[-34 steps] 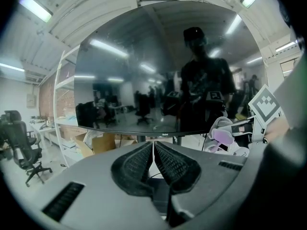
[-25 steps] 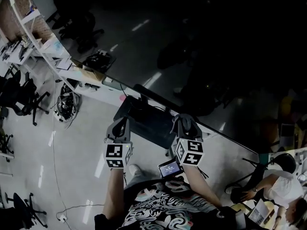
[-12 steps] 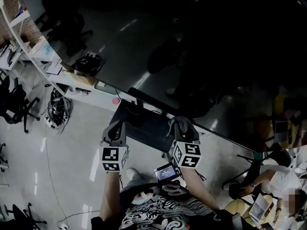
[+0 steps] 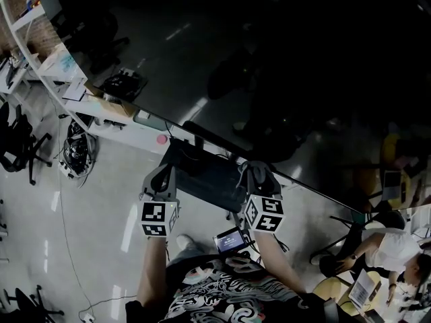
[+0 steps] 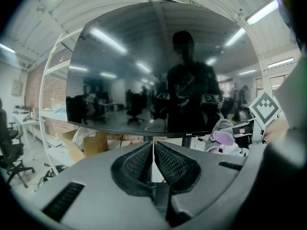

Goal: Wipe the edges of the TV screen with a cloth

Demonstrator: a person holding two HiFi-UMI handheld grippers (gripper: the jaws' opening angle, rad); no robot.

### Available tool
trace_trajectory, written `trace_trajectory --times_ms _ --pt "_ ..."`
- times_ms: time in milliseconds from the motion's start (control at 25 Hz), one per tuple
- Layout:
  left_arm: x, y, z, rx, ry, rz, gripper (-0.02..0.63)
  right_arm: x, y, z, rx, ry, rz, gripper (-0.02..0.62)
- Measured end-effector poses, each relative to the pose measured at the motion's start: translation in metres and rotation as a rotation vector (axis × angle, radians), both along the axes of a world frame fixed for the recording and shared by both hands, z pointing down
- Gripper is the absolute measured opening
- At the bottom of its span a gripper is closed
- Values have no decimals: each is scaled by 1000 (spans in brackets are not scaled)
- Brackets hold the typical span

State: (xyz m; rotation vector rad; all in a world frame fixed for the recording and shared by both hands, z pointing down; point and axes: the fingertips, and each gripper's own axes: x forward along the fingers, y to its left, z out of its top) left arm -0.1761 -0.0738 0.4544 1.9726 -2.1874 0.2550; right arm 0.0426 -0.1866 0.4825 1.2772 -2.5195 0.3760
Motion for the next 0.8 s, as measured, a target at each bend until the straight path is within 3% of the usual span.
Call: trace_trajectory --times_ms 800 --pt "-48 7 1 20 13 45 25 -41 3 3 0 16 45 149"
